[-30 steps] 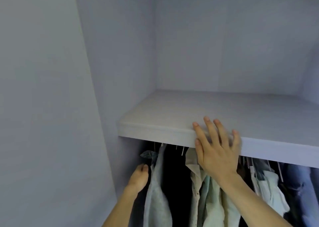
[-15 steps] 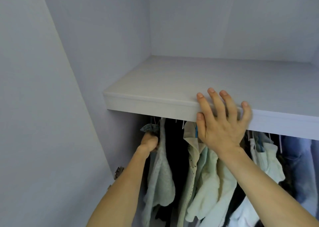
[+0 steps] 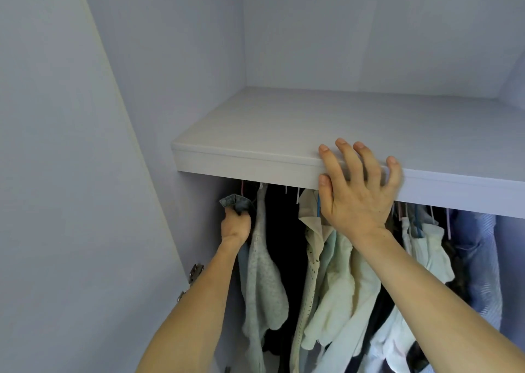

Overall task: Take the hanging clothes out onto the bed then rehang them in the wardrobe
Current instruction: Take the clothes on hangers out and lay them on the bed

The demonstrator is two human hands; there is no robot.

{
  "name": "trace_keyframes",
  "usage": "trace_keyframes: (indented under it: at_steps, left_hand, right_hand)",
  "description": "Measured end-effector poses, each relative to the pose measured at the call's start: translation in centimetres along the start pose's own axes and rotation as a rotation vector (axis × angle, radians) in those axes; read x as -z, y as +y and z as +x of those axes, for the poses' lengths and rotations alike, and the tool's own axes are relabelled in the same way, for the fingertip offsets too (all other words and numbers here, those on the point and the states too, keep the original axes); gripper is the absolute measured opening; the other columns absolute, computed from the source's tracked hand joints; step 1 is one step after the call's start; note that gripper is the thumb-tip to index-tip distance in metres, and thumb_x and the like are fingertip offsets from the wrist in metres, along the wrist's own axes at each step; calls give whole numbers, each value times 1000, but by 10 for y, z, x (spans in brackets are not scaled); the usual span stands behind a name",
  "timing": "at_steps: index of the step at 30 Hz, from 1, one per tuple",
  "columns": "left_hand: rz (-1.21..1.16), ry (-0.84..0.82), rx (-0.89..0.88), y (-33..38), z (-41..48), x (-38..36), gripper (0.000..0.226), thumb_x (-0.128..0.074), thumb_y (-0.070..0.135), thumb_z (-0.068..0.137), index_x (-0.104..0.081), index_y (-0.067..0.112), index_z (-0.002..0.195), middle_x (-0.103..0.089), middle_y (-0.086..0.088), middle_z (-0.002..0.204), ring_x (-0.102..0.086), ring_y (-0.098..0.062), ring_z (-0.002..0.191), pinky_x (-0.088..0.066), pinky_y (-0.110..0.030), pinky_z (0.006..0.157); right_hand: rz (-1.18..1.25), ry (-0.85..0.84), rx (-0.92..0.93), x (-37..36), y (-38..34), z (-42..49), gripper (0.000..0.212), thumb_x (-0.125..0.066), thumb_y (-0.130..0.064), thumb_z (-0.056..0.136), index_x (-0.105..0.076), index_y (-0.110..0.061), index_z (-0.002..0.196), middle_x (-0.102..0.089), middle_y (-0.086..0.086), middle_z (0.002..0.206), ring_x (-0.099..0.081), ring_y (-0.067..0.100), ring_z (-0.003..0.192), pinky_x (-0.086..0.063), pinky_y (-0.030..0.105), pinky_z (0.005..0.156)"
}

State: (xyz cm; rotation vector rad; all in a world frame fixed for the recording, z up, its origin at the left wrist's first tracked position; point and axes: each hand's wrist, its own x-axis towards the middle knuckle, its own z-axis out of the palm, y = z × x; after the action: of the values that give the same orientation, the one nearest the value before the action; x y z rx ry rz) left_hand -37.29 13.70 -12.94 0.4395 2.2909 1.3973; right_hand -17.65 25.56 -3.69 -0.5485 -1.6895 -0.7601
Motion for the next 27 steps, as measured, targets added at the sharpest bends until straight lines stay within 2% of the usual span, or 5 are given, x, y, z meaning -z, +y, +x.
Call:
trace_keyframes:
  at_steps: [4, 8, 12, 20, 27]
  left_hand:
    - [-77, -31, -42, -6, 10, 21, 32, -55, 23, 93, -54, 14, 124, -65, -11, 116, -61, -23, 98, -51, -33, 83]
    - [-109, -159, -86, 5, 17, 41, 38, -66, 45, 88, -63, 21, 117, -68, -1, 112, -63, -19, 102, -52, -37, 95]
    - [-107, -99, -132, 9, 21, 49, 15, -65, 34, 95, -70, 25, 106, -72, -1, 108, -67, -20, 101, -53, -37, 97]
    - [-346, -24, -216, 27, 3, 67, 9, -64, 17, 97, -68, 15, 91, -72, -5, 94, -66, -16, 85, -50, -22, 74]
    - [-227, -28, -270, -20, -51, 72, 9, -64, 26, 97, -73, 28, 99, -76, 6, 95, -70, -10, 94, -53, -26, 87]
  right_hand:
    - [4, -4, -8, 0, 0, 0, 46, -51, -37, 94, -54, -30, 140, -57, 0, 140, -47, 21, 130, -27, 52, 110]
    - [-6, -22, -15, 0, 0, 0, 45, -51, -37, 95, -56, -30, 139, -58, 0, 138, -48, 22, 129, -27, 53, 110]
    - [3, -39, -14, 1, -1, 1, 45, -51, -37, 95, -56, -29, 139, -58, 1, 137, -49, 23, 128, -29, 54, 109]
    - [-2, -57, -22, 4, -1, 3, 43, -53, -37, 94, -58, -28, 136, -59, 3, 136, -51, 25, 126, -30, 55, 108]
    - [50, -184, -62, 15, -4, 4, 48, -43, -38, 100, -44, -30, 147, -43, 4, 152, -36, 27, 141, -16, 56, 115]
